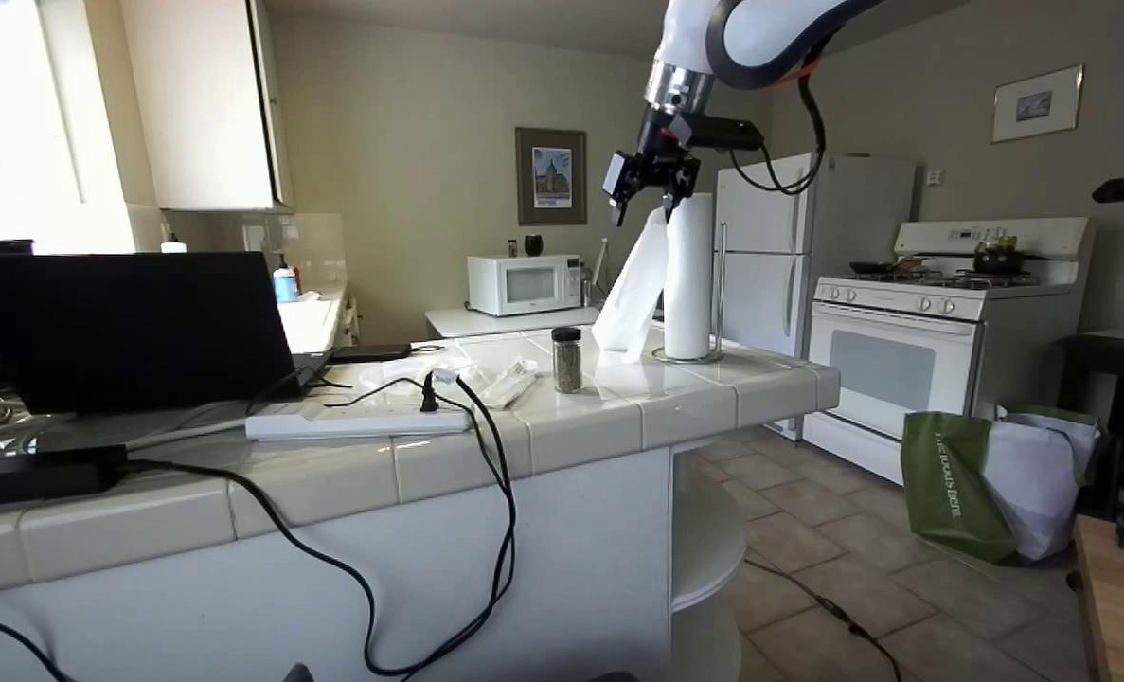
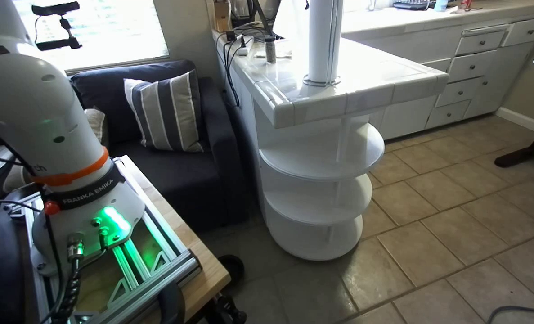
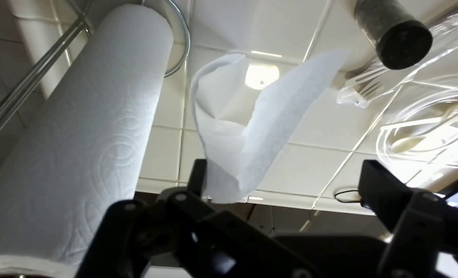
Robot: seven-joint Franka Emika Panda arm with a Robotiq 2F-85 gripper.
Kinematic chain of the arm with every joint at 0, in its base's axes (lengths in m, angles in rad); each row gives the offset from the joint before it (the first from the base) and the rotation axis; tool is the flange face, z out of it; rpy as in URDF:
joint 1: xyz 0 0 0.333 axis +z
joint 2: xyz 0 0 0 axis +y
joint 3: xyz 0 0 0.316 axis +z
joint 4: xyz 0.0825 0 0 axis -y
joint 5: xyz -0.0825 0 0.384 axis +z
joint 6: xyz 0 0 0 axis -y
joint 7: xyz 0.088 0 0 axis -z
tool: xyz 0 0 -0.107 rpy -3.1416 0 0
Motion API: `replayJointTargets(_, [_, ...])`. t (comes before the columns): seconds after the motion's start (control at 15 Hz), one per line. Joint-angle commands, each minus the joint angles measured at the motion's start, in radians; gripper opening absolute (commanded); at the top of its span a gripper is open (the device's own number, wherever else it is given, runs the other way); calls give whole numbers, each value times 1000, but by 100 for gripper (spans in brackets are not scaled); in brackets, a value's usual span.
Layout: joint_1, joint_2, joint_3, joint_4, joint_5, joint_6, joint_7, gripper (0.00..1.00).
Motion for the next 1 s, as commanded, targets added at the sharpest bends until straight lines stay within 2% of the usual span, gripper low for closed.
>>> replayJointTargets(0.0, [-15,16,15,10,-12,-8,42,100])
replayJointTargets(0.13, [-14,21,14,3,-60,14,64,100])
replayJointTargets(0.2, [-11,27,19,28,49,-50,39,100])
replayJointTargets(0.27, [-11,26,18,13,-15,-8,66,100])
replayJointTargets(0.33, [-10,30,21,31,43,-45,63,100])
replayJointTargets(0.4, [-8,26,22,29,26,-30,76,100])
replayJointTargets(0.53, [-6,20,27,53,52,-76,116,100])
replayJointTargets(0.8, [-10,-38,34,86,193,-290,197,100])
replayJointTargets(0.93, [-17,-86,34,67,206,-371,236,100])
